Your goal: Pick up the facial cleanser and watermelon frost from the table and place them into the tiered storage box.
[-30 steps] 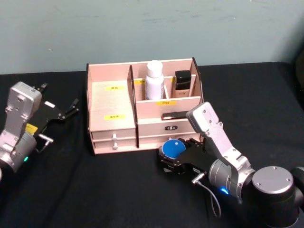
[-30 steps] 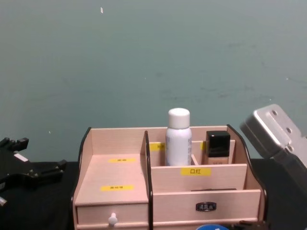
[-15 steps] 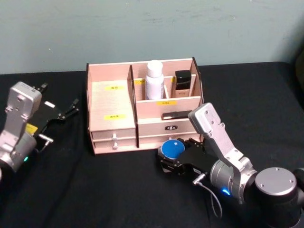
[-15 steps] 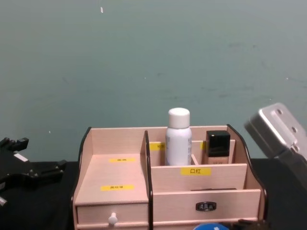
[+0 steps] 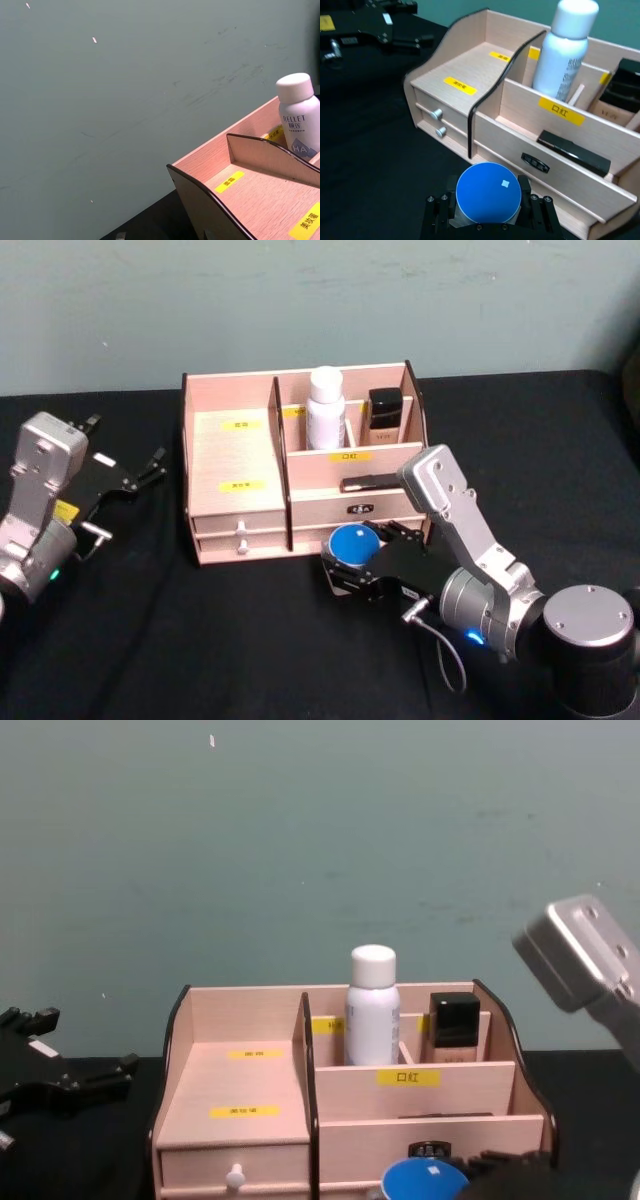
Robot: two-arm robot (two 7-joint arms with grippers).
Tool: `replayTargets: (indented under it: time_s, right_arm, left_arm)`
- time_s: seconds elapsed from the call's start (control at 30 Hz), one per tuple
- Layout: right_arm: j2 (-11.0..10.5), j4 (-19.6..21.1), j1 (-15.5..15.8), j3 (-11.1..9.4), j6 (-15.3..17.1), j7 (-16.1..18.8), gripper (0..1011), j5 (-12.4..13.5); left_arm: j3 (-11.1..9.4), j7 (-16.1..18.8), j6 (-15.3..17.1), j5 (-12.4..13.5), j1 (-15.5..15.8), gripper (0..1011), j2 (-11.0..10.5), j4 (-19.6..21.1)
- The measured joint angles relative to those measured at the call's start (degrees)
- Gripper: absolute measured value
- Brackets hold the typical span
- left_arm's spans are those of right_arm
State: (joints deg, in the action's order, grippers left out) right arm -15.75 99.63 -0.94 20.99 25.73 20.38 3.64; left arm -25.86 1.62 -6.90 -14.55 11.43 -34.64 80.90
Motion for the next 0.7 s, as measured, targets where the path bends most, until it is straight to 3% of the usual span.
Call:
replayTargets:
  time_s: [0.27,0.7]
  right_arm:
    - [-0.22,1.72,-0.70,0.91,0.26,0.78,735,1.64]
    - [1.40,2.15,-5.07,5.20,-0.03,1.04,735,2.79]
  left_arm:
    - [0.00,0.00,0.00,0.00,0.00,1010,0.00,0.00]
    - [0.00,0.00,0.00,0.00,0.00,1010,0.00,0.00]
